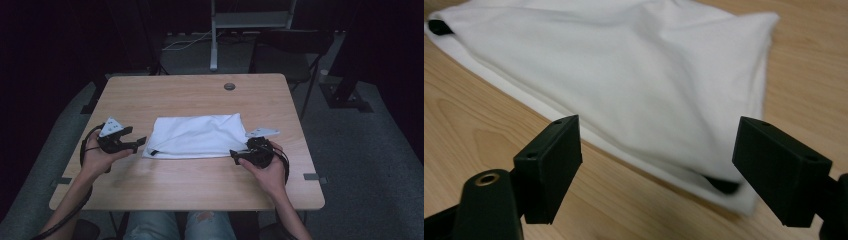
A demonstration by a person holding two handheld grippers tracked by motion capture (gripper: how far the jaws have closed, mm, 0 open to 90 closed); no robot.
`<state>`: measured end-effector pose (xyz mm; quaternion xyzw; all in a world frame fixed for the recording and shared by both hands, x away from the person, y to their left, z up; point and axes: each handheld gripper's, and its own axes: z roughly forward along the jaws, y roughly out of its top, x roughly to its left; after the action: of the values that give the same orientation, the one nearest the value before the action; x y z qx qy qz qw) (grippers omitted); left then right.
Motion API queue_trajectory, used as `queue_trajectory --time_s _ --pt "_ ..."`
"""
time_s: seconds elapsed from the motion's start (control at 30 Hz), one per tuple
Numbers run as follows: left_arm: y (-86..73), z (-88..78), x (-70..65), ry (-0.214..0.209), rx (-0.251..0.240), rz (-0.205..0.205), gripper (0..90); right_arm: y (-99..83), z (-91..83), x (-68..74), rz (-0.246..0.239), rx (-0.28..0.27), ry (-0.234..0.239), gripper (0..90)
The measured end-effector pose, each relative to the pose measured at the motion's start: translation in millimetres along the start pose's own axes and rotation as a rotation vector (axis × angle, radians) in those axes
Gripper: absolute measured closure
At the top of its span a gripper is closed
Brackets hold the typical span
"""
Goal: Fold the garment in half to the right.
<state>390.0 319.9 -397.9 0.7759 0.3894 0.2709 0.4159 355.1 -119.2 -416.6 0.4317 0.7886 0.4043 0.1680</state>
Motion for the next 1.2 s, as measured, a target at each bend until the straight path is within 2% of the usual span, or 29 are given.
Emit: queue_trajectory --time_s 0.07,0.2,0.33,0.4,0.47,0.57,0.73,0.87,0.9,1.0,1.03,1.07,1.1,1.2 --pt "8.4 13.5 8.1 0.015 0.004 -0.033 30.3 7.3 4.0 6.0 -0.025 0.003 0.011 19.0" --pt "23.6 45.7 20.7 0.009 0.027 -0.048 30.7 19.9 13.2 19.3 -0.074 0.012 0.041 19.1" --pt "34.6 80.6 37.1 -0.013 0.076 -0.091 39.9 29.2 21.0 31.2 -0.117 0.025 0.06 19.1" --pt "37.7 91.4 40.1 -0.035 0.082 -0.124 42.4 33.0 22.1 35.4 -0.135 0.029 0.062 19.1" --pt "41.1 99.4 36.7 -0.089 0.105 -0.126 43.6 37.3 21.3 39.0 -0.148 0.024 0.066 19.1" --pt "39.9 108.4 30.7 -0.065 0.184 -0.08 45.6 41.4 22.2 41.3 -0.153 0.026 0.066 19.1" --pt "31.8 124.2 30.6 -0.096 0.241 -0.113 55.7 50.2 30.4 50.1 -0.179 0.042 0.082 19.1" --pt "31.2 125.4 32.2 -0.103 0.236 -0.101 66.5 54.7 35.2 57.5 -0.198 0.047 0.093 19.1" --pt "31.3 124.9 30.6 -0.118 0.237 -0.075 69.3 57.3 39.2 61.9 -0.208 0.054 0.1 19.1" --pt "31.8 124.5 27.4 -0.137 0.24 -0.048 80.0 63.2 49.7 72.2 -0.229 0.074 0.124 19.1" --pt "33.6 124.2 25.7 -0.136 0.253 -0.019 82.4 65.6 53.3 76.2 -0.242 0.079 0.133 19.2" --pt "33.6 124.2 25.7 -0.136 0.253 -0.019 84.1 71.4 61.6 85.5 -0.259 0.087 0.156 19.2" --pt "35.4 123.8 24.5 -0.136 0.267 -0.003 84.1 71.4 61.6 85.5 -0.259 0.087 0.156 19.2" --pt "39.3 120.9 23.8 -0.144 0.292 0.025 85.8 86.0 79.5 107.3 -0.309 0.103 0.211 19.6"
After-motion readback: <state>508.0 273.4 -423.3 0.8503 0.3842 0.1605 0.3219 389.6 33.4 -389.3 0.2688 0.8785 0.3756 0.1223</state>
